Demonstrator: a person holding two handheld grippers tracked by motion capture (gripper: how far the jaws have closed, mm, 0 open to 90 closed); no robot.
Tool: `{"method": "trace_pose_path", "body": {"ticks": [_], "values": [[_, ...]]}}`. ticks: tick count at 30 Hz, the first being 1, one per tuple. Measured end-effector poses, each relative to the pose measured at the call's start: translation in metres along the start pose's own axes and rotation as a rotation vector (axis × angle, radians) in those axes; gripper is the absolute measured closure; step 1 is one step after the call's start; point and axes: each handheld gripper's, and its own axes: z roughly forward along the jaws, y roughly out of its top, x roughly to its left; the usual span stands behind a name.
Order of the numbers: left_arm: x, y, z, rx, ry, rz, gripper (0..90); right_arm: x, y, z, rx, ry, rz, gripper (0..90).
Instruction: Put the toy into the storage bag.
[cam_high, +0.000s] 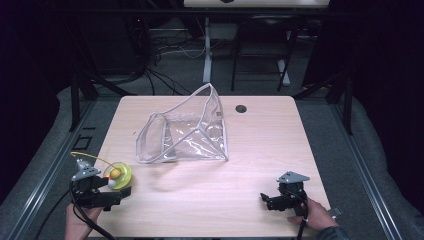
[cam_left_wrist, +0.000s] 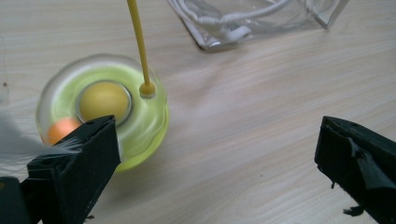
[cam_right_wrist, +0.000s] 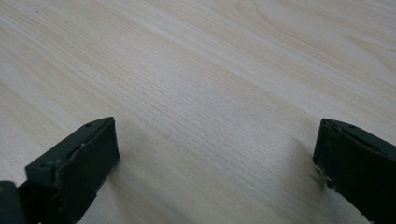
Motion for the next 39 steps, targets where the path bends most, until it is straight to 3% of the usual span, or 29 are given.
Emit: {"method": "trace_pose_path", "body": {"ticks": [7, 12, 18, 22, 29, 36, 39], "values": [[0.007, 0.010, -0.011, -0.067, 0.010, -0.004, 0.3, 0.000, 0.000, 0.000, -0.001, 0.000, 0.000, 0.0], [0.012, 0.017, -0.021, -0.166, 0.023, -0.030, 0.3, 0.000, 0.000, 0.000, -0.006, 0.000, 0.005, 0.0], [0.012, 0.030, -0.019, -0.208, 0.061, -0.004, 3.2, 0.000, 0.000, 0.000, 0.001, 0.001, -0.001, 0.0], [0.014, 0.035, -0.017, -0.241, 0.076, -0.005, 12.0, 0.000, 0.000, 0.000, 0.000, 0.000, 0.000, 0.0], [0.012, 0.036, -0.017, -0.267, 0.103, -0.004, 40.2, 0.000, 0.000, 0.000, -0.006, 0.000, 0.005, 0.0], [0.012, 0.033, -0.025, -0.289, 0.132, -0.009, 54.3, 0.000, 0.000, 0.000, 0.000, 0.000, 0.000, 0.0], [0.013, 0.032, -0.026, -0.285, 0.125, -0.014, 62.6, 0.000, 0.000, 0.000, 0.000, 0.001, 0.001, 0.0]]}}
